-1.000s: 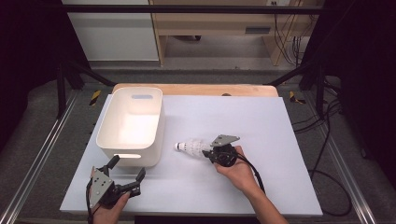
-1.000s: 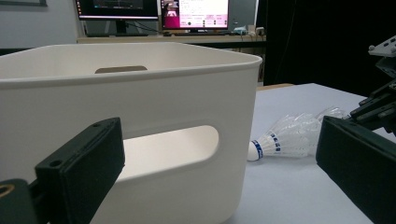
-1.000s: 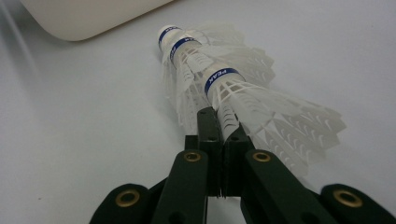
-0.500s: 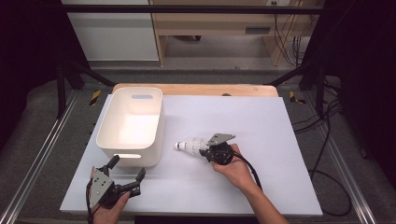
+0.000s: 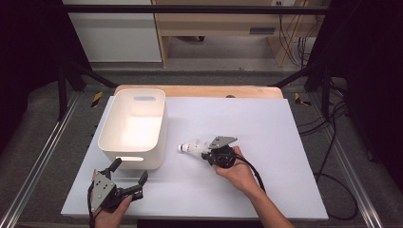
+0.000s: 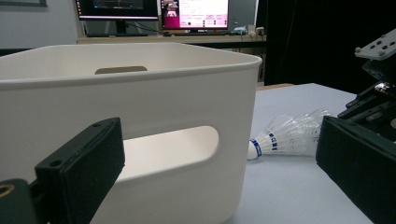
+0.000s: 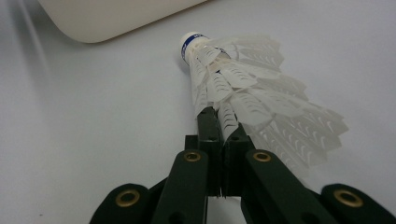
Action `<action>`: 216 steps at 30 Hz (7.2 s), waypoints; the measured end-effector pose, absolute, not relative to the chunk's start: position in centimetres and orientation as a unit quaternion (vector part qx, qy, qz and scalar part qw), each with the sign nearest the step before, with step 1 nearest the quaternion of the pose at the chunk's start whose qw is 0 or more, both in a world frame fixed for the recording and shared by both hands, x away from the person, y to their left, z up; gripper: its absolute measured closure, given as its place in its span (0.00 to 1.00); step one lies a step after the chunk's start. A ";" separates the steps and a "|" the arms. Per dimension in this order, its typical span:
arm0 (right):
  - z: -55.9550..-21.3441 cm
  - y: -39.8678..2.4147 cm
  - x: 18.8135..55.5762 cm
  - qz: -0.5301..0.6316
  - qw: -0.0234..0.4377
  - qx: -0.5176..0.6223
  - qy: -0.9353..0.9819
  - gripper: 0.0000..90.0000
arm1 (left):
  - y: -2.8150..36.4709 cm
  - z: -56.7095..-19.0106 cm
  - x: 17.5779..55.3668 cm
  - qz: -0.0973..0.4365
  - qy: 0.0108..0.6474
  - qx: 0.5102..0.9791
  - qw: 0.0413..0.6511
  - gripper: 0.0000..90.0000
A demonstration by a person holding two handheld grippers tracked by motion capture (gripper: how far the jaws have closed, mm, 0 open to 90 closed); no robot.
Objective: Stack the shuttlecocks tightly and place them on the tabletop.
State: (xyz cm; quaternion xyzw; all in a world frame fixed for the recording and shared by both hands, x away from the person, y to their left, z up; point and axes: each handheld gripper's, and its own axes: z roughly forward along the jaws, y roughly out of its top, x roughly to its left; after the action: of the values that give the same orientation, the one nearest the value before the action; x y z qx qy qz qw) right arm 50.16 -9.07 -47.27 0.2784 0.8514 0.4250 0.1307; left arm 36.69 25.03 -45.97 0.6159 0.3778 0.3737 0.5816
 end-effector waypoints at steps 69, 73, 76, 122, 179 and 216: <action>-47.1 -9.8 48.5 0.391 0.132 0.290 0.864 0.61 | 25.2 -45.9 36.6 0.376 0.379 0.614 0.581 0.02; -47.0 -9.8 48.4 0.385 0.135 0.293 0.865 0.55 | 25.2 -45.9 36.6 0.376 0.379 0.614 0.581 0.02; -47.0 -9.9 48.4 0.386 0.135 0.294 0.864 0.52 | 25.2 -45.9 36.6 0.375 0.380 0.613 0.582 0.02; -46.1 -10.8 45.9 0.418 0.127 0.357 0.826 0.07 | 25.2 -45.9 36.6 0.375 0.378 0.614 0.582 0.02; -47.9 -7.5 48.3 0.438 0.103 0.377 0.810 0.27 | 25.3 -45.9 36.7 0.373 0.379 0.613 0.584 0.02; -47.7 -6.4 48.8 0.421 0.124 0.369 0.819 0.37 | 25.0 -45.9 36.8 0.369 0.373 0.618 0.586 0.02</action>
State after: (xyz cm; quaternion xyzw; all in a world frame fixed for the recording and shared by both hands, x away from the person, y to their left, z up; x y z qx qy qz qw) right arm 48.84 -6.41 -47.72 0.3693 0.8193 0.4206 0.1241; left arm 36.81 24.96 -45.90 0.6176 0.3733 0.3692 0.5856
